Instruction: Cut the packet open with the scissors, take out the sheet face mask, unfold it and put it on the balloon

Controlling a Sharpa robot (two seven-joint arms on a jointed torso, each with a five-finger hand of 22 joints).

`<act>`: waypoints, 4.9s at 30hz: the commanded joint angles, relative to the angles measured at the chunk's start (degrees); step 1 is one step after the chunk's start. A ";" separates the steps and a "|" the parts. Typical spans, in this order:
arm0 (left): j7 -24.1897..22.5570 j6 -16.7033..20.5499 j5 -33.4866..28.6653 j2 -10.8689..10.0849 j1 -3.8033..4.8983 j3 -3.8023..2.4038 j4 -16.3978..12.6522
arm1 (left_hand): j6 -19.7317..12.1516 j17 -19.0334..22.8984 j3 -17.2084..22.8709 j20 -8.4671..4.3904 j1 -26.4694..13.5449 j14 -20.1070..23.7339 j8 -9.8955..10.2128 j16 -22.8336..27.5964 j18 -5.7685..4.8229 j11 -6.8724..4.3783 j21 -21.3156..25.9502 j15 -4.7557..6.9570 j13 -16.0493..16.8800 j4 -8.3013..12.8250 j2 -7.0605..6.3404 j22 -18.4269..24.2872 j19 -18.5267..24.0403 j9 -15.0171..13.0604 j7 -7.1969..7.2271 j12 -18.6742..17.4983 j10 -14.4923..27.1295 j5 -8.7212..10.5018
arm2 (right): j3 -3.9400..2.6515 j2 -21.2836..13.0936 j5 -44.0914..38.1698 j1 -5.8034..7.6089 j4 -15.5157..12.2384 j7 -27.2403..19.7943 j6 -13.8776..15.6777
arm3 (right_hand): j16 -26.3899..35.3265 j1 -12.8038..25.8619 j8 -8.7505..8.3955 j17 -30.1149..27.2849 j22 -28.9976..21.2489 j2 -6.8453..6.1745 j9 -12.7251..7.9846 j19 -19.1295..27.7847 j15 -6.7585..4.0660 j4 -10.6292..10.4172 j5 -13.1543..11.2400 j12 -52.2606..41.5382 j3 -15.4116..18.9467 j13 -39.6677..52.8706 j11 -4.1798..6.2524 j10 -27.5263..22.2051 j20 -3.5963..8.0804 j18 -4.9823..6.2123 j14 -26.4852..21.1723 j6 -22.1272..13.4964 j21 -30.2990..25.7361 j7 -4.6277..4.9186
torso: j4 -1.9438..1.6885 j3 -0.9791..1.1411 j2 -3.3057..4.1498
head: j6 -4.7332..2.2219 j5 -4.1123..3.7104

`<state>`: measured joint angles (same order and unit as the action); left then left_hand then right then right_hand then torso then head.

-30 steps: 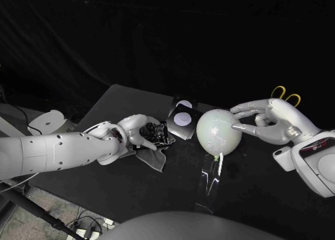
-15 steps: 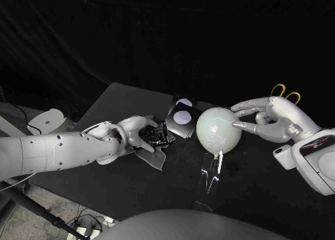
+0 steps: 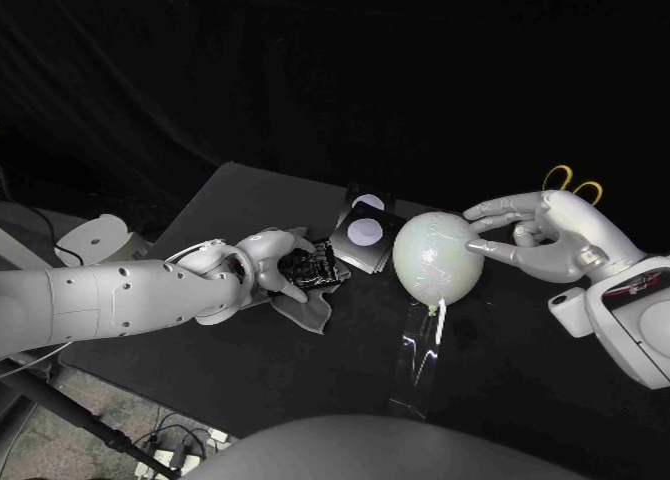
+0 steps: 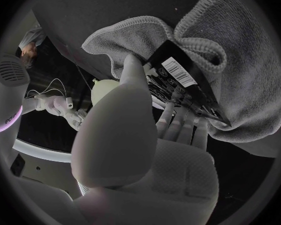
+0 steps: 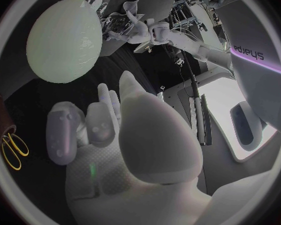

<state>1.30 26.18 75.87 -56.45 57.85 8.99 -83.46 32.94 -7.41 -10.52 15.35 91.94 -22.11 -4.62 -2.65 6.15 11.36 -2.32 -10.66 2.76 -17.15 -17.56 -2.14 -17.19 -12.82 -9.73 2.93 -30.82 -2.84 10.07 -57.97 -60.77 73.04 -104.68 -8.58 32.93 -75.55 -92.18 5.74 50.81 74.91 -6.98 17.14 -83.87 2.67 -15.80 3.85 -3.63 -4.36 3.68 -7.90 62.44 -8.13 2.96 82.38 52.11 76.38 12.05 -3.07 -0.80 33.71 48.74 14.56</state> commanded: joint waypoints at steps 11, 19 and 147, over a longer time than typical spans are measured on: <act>0.55 -1.77 0.73 0.13 -0.44 0.10 0.31 | 2.52 -0.40 6.15 0.44 3.05 -1.54 -0.79 -0.35 2.23 0.13 -0.12 0.06 0.23 -0.06 0.56 -0.23 -0.64 -0.82 -3.88 0.13 -2.03 -0.11 | -0.02 -0.17 0.90 -0.02 -0.14 -0.23 -0.65 | 0.11 0.39 0.09 0.03 10.99 0.57 0.12 0.06 -0.03 0.27 -0.04 -0.41 -0.07 0.09 0.20 0.63 -0.25 0.11 -0.21 0.47 -0.16 -0.08 | 0.05 0.02 -0.06 | 0.25 0.08; -0.64 -2.20 -0.86 0.01 -0.46 0.07 0.13 | 8.68 -0.73 9.45 1.10 2.63 -3.26 -2.83 -0.69 3.33 0.17 -0.33 -0.07 0.32 -0.02 1.40 -0.34 -1.31 -2.73 -3.59 0.20 -4.33 -0.10 | -0.02 -0.24 1.21 -0.02 -0.09 -0.23 -0.64 | 0.14 0.48 0.10 -0.05 10.96 0.68 0.13 0.09 -0.07 0.20 0.23 -0.41 -0.11 0.09 0.24 0.78 -0.24 0.13 -0.23 0.56 -0.24 -0.12 | 0.02 0.05 -0.03 | 0.28 -0.04; -27.33 -13.04 -60.98 5.91 9.05 -5.60 -1.24 | 22.60 -8.48 47.54 -1.00 -9.27 -37.15 -17.87 -13.83 3.95 -5.49 -14.51 5.53 1.27 12.49 13.47 -6.37 -33.37 -9.97 0.76 3.81 -42.20 0.13 | -0.37 18.86 -10.90 9.52 16.81 15.16 -1.85 | -14.45 6.78 5.94 39.19 15.09 1.97 5.12 -6.13 -3.52 1.29 1.21 -86.37 -6.13 86.32 5.02 27.56 2.99 -2.96 7.62 5.51 13.62 -4.67 | 0.26 0.15 0.05 | -12.82 -11.09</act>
<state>-24.14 15.52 13.91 -50.75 66.76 3.49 -84.60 55.55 -15.84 37.30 14.34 82.46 -59.10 -22.60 -16.35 9.47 6.33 -16.44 -5.22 4.09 -4.82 -4.84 -8.46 -50.39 -18.16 -9.20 6.77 -72.32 -2.53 9.74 -39.34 -66.93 82.52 -88.08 3.58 30.43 -89.81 -85.36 11.51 75.06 74.90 -5.54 22.22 -83.89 -1.11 -14.46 5.30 -55.42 -10.31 38.90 -3.17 82.33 -4.66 0.79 83.92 57.91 89.81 7.38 -2.77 -0.63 33.76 35.83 3.97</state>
